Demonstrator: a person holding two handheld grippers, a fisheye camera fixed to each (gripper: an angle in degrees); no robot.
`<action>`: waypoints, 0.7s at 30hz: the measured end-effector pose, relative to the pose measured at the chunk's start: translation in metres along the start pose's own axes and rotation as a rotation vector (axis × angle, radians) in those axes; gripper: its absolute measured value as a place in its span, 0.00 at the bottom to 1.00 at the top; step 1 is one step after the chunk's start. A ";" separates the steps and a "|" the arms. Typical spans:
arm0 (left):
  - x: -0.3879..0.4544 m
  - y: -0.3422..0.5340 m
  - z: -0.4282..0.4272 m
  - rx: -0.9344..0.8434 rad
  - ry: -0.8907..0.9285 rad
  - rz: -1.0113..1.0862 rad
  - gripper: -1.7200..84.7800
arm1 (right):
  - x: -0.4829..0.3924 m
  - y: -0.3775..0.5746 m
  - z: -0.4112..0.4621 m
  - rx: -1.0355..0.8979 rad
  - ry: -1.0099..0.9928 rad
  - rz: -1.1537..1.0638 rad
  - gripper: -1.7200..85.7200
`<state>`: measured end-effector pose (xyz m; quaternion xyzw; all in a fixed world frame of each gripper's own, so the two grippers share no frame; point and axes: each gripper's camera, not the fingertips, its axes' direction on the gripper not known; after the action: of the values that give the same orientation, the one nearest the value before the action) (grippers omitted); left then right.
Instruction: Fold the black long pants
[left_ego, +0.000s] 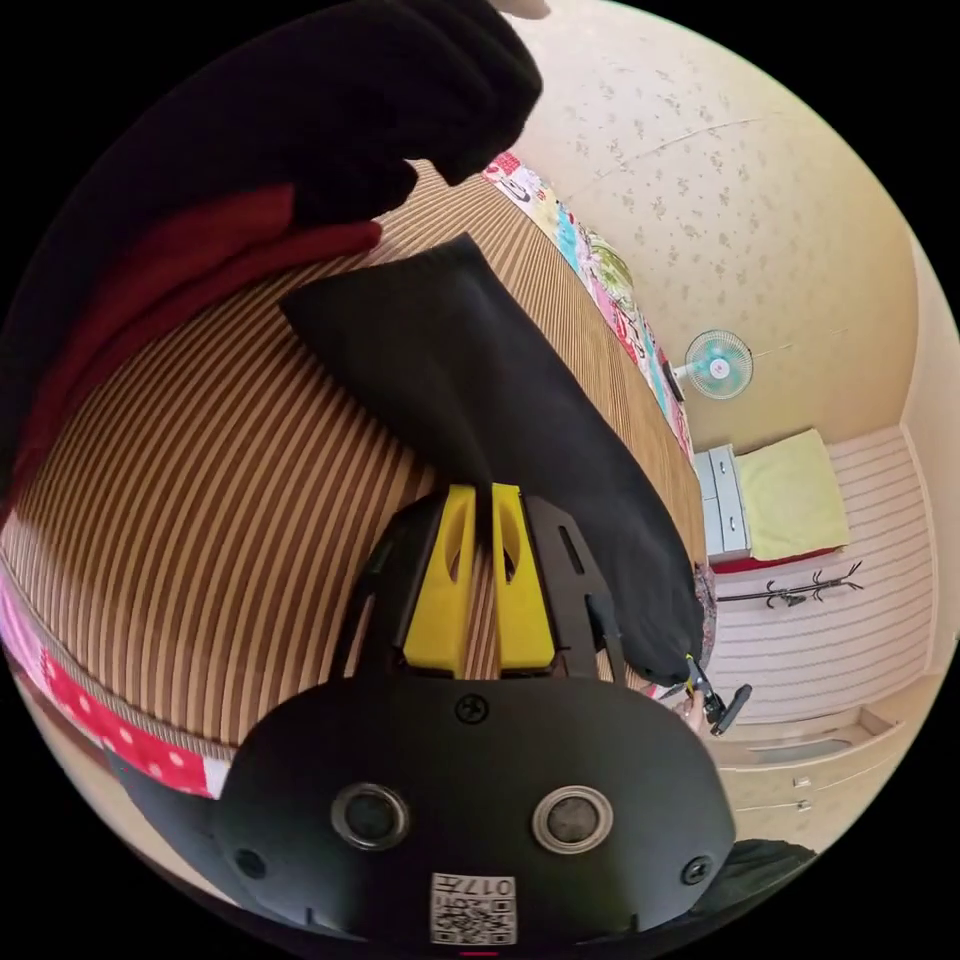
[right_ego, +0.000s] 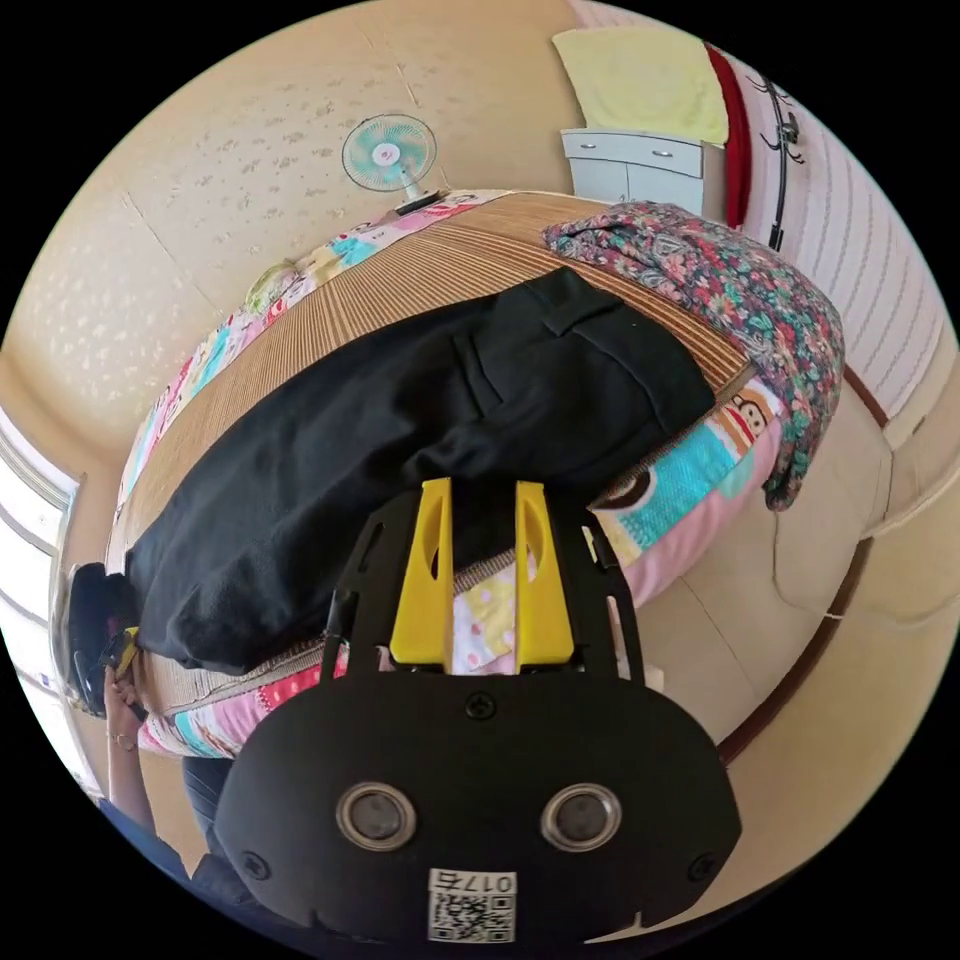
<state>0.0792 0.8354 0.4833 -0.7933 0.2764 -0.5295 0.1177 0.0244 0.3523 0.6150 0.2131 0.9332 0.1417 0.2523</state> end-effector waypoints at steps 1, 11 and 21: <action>-0.013 0.019 -0.009 0.011 0.014 -0.019 0.05 | 0.003 -0.008 0.003 -0.013 -0.008 -0.019 0.12; -0.128 0.053 -0.024 0.209 0.198 -0.238 0.13 | 0.003 0.038 -0.088 0.311 -0.267 -0.006 0.07; -0.156 0.013 0.019 0.251 0.134 -0.132 0.04 | 0.006 0.147 -0.106 0.113 -0.841 0.058 0.05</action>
<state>0.0478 0.9105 0.3483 -0.7517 0.1627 -0.6182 0.1622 0.0113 0.4667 0.7557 0.2919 0.7490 -0.0021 0.5948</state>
